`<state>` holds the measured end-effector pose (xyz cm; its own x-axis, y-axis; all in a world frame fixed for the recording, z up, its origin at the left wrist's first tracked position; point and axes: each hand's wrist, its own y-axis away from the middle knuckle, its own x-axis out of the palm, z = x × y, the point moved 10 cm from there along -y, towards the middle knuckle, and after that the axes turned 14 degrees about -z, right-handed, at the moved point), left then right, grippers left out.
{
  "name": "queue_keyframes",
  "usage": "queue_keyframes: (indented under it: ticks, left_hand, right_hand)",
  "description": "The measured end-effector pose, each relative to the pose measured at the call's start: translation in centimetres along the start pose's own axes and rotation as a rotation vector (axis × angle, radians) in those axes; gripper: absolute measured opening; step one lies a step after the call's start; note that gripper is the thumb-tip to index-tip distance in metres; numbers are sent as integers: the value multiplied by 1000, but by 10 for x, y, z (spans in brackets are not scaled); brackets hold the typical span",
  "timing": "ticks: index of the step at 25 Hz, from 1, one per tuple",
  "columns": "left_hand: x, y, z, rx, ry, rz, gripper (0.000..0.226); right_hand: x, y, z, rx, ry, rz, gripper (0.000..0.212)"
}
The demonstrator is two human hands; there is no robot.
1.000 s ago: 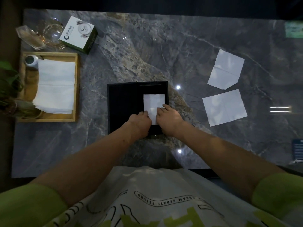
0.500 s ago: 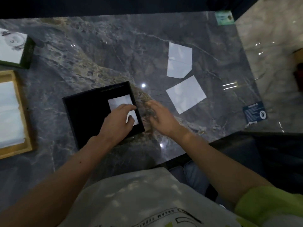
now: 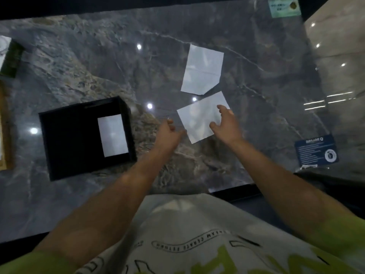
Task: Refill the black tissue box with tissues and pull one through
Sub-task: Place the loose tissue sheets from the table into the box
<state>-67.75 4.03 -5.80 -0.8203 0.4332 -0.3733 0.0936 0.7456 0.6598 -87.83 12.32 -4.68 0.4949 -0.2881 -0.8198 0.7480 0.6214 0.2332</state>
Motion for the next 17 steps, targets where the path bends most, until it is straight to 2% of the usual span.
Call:
queue_keyframes:
  ticks: [4, 8, 12, 17]
  left_hand:
    - [24, -8, 13, -152, 61, -149, 66]
    - [31, -18, 16, -169, 55, -241, 64]
    - [38, -20, 16, -166, 23, -307, 51]
    - [43, -26, 21, -211, -32, -343, 47]
  right_hand:
    - [-11, -26, -34, 86, -2, 17, 64]
    - [-11, -42, -49, 124, 20, 19, 50]
    - [-5, -53, -57, 131, -15, 20, 56]
    - [9, -61, -57, 138, -6, 92, 58]
